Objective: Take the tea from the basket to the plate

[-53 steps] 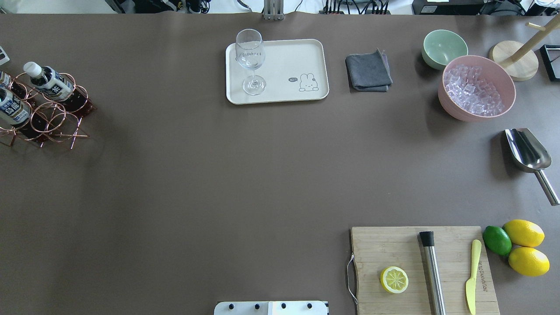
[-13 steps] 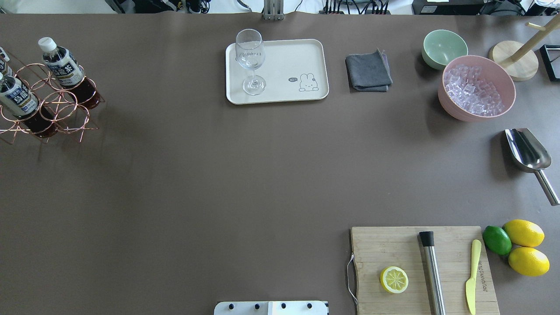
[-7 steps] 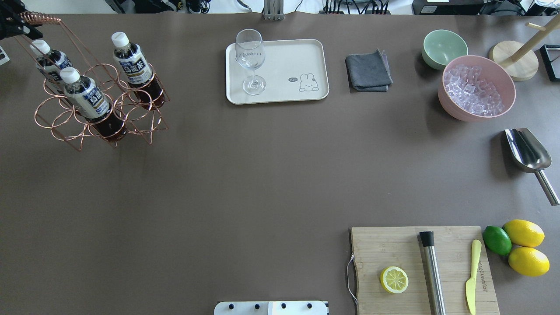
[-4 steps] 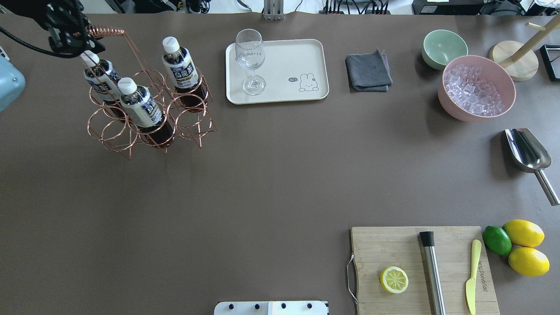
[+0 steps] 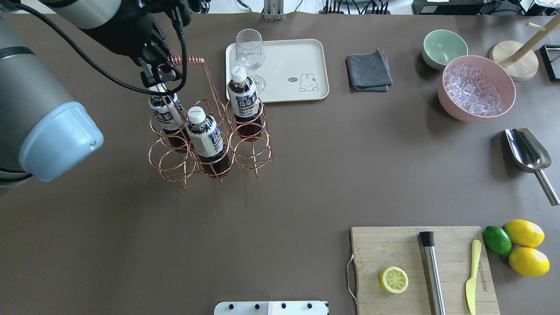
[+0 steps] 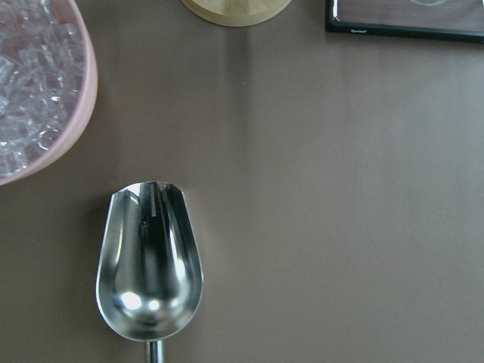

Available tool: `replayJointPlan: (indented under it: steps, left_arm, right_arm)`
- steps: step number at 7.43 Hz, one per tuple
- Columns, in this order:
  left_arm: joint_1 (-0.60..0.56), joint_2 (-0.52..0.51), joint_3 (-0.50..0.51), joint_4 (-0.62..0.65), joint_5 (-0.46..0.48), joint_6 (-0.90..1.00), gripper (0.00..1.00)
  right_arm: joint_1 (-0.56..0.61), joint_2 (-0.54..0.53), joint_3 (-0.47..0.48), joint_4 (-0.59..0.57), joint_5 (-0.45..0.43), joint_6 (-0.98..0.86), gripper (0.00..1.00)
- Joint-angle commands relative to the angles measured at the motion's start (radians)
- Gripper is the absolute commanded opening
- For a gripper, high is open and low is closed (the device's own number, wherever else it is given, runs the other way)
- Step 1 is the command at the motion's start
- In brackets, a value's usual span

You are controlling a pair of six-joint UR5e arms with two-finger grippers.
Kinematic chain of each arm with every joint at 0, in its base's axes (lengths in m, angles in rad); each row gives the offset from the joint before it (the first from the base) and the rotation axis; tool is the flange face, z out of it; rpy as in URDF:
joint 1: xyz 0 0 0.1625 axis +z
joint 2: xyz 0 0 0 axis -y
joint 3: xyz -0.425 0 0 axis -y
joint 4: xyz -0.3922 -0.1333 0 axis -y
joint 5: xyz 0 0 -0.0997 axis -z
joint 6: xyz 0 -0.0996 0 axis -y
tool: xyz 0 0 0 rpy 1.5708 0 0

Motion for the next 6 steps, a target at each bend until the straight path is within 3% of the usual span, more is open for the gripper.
replayJointPlan:
  steps: [1, 4, 6]
  left_arm:
    - [0.12, -0.077, 0.0, -0.003, 0.103, -0.049, 0.0]
    - [0.218, -0.111, 0.009, -0.014, 0.185, -0.089, 0.0]
    - [0.228, -0.108, 0.007, -0.016, 0.185, -0.087, 0.0]
  right_arm:
    - [-0.012, 0.009, 0.078, 0.044, 0.09, -0.004, 1.0]
    - [-0.174, 0.018, 0.096, 0.434, 0.165, 0.053, 1.0]
    - [-0.309, 0.086, 0.083, 0.744, 0.156, 0.328, 1.0]
